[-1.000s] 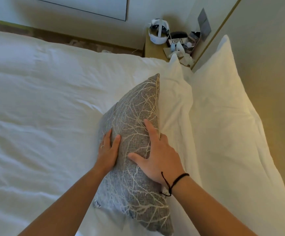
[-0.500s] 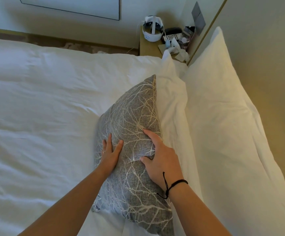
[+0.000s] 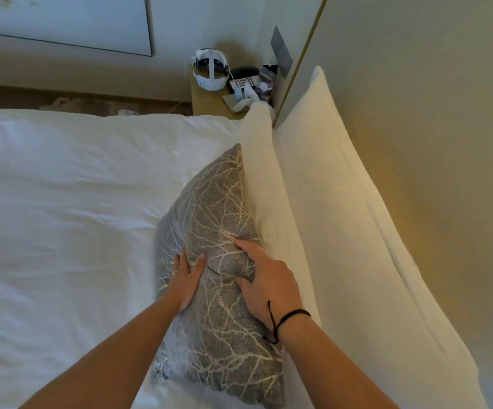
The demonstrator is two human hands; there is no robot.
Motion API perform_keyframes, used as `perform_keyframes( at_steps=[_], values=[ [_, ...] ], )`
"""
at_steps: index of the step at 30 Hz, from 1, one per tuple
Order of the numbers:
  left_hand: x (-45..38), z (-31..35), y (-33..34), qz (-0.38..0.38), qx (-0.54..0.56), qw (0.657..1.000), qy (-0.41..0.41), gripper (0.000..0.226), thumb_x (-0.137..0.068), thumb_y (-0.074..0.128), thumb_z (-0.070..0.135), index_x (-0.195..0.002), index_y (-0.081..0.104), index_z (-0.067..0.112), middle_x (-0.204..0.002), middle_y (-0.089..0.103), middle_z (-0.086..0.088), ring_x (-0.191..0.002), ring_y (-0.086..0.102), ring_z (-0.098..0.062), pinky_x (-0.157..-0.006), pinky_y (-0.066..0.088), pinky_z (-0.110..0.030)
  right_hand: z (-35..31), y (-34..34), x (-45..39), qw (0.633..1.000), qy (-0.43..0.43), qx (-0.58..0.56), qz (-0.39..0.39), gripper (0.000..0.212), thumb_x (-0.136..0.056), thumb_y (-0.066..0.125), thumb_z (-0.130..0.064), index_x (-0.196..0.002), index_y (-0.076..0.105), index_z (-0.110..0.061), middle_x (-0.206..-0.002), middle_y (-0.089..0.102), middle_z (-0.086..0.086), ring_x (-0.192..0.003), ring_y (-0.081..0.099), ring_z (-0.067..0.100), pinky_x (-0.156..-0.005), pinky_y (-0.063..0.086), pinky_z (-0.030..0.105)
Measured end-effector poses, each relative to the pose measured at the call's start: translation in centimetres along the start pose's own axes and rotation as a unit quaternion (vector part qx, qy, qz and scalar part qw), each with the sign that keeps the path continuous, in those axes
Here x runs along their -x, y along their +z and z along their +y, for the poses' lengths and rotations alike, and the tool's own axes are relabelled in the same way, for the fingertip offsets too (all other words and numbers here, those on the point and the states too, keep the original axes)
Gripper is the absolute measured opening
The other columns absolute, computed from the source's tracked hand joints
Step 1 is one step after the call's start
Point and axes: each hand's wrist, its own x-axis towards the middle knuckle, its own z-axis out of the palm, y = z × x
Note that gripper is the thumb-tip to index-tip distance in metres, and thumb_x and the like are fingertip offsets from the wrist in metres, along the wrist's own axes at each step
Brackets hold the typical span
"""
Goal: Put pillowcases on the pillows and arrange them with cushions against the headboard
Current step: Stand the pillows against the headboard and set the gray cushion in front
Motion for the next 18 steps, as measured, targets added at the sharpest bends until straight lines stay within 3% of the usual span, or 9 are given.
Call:
perform_keyframes(
  at_steps=[3,6,9,12,16,18],
  values=[
    [0.3,-0.5,-0.9,0.024,-0.015,1.000,-0.005,0.108,-0.069,0.017,0.094,-0.154,-0.005,0.033,-0.165,-0.005,0.000,-0.151,-0.005,-0.022,-0.120,0.003,-0.055,-1.0,1.2,-0.8,1.000,0.007,0.019,0.005,0.066,-0.089,0.064,-0.029,-0.138,0.030,-0.056,-0.110,0.067,-0.001,-0.091,0.064,0.025,-0.081,0.054,0.035],
    [2.8,0.6,-0.3,0.057,0.014,0.998,0.005,0.104,-0.071,0.015,0.092,-0.155,-0.006,0.034,-0.165,-0.003,-0.001,-0.151,-0.005,-0.025,-0.120,0.003,-0.054,-0.2,0.3,-0.5,1.000,0.021,0.006,-0.013,0.067,-0.087,0.066,-0.039,-0.137,0.027,-0.060,-0.114,0.066,-0.003,-0.097,0.064,0.024,-0.087,0.054,0.037],
    [7.3,1.7,1.3,0.070,0.013,0.995,0.067,0.097,-0.071,0.016,0.093,-0.152,-0.008,0.043,-0.165,-0.006,0.004,-0.150,-0.003,-0.025,-0.118,0.006,-0.060,-0.1,-0.6,1.5,0.999,-0.011,-0.034,-0.025,0.068,-0.086,0.064,-0.052,-0.141,0.025,-0.058,-0.135,0.058,-0.005,-0.114,0.059,0.022,-0.098,0.049,0.037],
    [11.6,3.0,2.9,0.090,-0.042,0.986,0.134,0.086,-0.076,0.019,0.088,-0.147,-0.011,0.051,-0.164,-0.010,0.009,-0.150,-0.005,-0.019,-0.117,0.010,-0.062,0.6,-1.2,5.4,0.995,-0.040,-0.084,0.023,0.064,-0.085,0.055,-0.065,-0.141,0.028,-0.053,-0.135,0.055,-0.011,-0.117,0.054,0.012,-0.098,0.045,0.031],
    [15.5,3.4,4.7,0.105,-0.126,0.968,0.190,0.090,-0.075,0.026,0.089,-0.145,-0.019,0.055,-0.163,-0.015,0.006,-0.150,-0.010,-0.023,-0.113,0.009,-0.063,5.8,-0.6,13.5,0.987,0.047,-0.076,0.135,0.070,-0.078,0.041,-0.082,-0.138,0.039,-0.046,-0.128,0.051,-0.017,-0.112,0.049,0.002,-0.093,0.040,0.023],
    [16.7,3.3,5.2,0.103,-0.144,0.966,0.190,0.095,-0.071,0.027,0.092,-0.144,-0.021,0.054,-0.162,-0.018,0.006,-0.149,-0.013,-0.024,-0.112,0.008,-0.066,8.6,0.2,17.6,0.979,0.129,-0.093,0.129,0.074,-0.073,0.044,-0.084,-0.135,0.042,-0.044,-0.128,0.052,-0.015,-0.108,0.051,0.002,-0.088,0.041,0.022]
  ],
)
